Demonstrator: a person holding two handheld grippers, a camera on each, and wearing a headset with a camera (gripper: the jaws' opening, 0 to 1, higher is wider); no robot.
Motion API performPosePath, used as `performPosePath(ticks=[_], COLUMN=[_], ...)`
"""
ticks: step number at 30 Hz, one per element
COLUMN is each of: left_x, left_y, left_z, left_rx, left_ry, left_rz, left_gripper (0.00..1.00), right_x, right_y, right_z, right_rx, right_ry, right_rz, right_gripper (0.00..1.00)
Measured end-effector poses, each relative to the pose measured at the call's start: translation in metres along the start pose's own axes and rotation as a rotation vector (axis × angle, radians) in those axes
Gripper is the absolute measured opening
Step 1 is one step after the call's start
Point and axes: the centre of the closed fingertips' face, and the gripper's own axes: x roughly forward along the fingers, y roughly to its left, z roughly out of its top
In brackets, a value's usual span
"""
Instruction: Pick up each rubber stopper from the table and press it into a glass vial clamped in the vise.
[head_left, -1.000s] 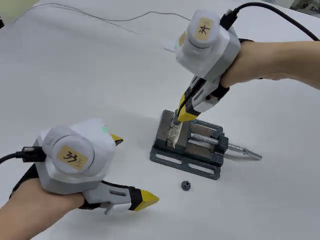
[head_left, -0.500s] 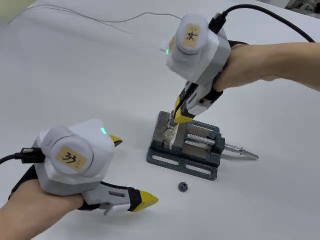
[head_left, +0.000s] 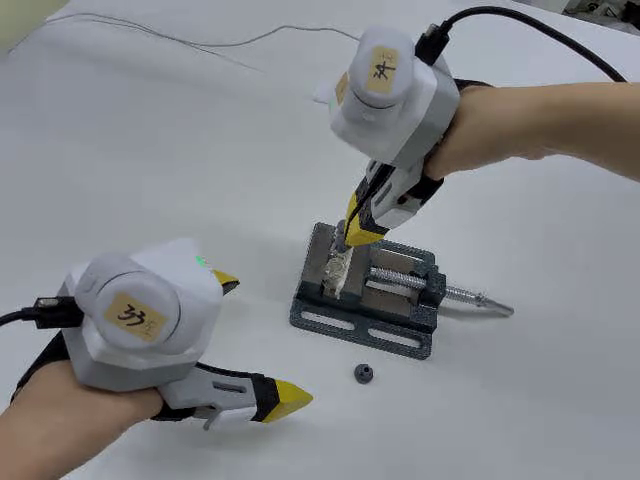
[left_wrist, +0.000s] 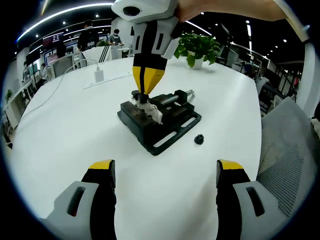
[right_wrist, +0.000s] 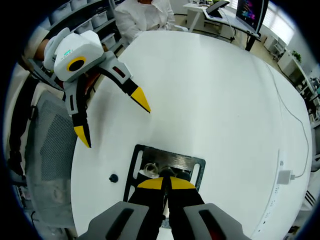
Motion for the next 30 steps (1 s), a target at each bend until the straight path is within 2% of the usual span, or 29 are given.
performPosePath(ticks=[12, 17, 24, 30], left_x=[0.0003, 0.0003, 0.0024, 0.0057], left_y=[-0.0024, -0.001, 0.0037, 0.0063], left_z=[-0.0037, -0.0073, -0.007, -0.0075], left_rx=[-0.002, -0.004, -0.001, -0.008], left_ry=[0.008, 0.017, 0.023, 0.025], left_rz=[-0.008, -0.01, -0.011, -0.01], left_gripper=[0.82, 0.82, 0.82, 0.82], right_x=[0.0008, 0.0016, 0.003, 0.0053], right_y=[0.0018, 0.0003, 0.0028, -0.0013], right_z=[0.003, 0.0029, 0.003, 0.0039], right_rx=[0.008, 0.038, 0.027, 0.013], right_ry=[-0.012, -0.017, 0.012, 0.034], right_rz=[0.011, -0.002, -0.02, -0.034], right_gripper=[0.0, 0.0, 0.0, 0.0])
